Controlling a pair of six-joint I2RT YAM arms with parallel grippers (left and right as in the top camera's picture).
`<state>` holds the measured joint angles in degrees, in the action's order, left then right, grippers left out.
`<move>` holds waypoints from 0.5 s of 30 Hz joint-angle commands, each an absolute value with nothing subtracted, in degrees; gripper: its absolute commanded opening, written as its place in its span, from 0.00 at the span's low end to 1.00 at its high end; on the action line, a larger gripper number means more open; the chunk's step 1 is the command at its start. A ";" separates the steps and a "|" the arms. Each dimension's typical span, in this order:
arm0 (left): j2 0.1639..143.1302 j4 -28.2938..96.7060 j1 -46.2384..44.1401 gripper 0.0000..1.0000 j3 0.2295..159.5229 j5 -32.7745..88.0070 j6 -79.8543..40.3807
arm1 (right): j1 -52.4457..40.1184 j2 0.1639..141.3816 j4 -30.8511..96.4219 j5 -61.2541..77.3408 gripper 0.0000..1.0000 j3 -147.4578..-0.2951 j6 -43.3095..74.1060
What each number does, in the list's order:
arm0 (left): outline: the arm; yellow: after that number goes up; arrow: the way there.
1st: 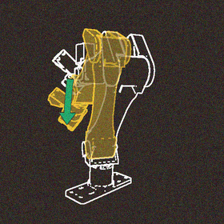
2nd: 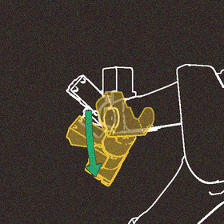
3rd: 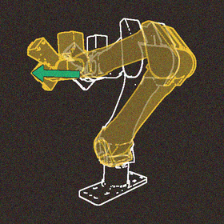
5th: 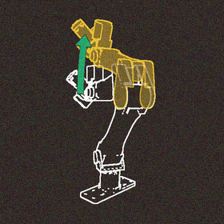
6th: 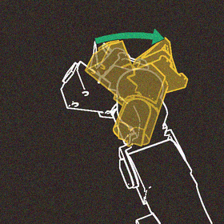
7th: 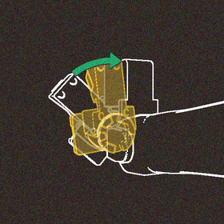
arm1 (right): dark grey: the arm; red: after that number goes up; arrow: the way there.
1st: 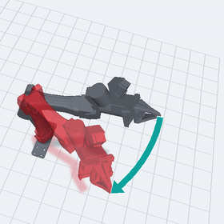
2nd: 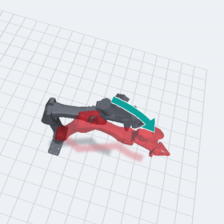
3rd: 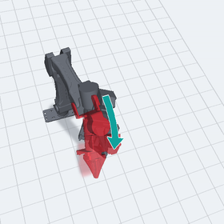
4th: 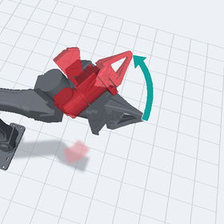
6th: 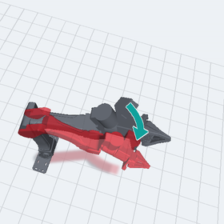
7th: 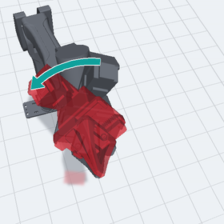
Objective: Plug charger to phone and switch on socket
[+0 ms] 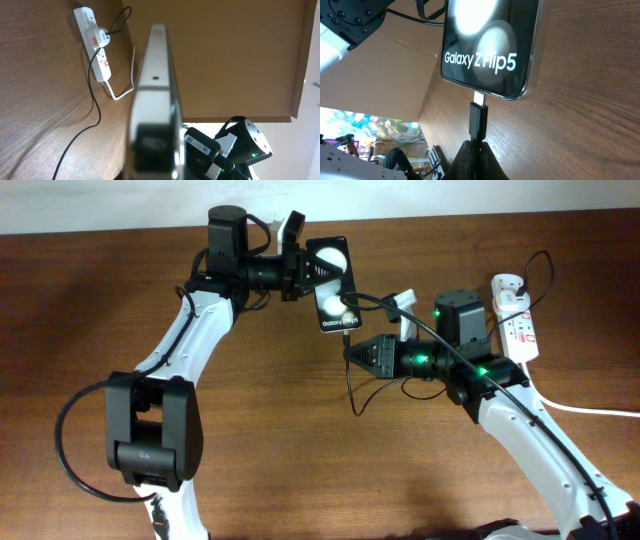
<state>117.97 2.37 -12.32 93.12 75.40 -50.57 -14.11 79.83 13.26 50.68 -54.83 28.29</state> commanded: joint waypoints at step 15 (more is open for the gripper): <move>118.19 2.22 -13.43 0.00 93.80 76.71 -51.20 | -13.47 80.01 12.60 50.57 0.04 -54.63 27.46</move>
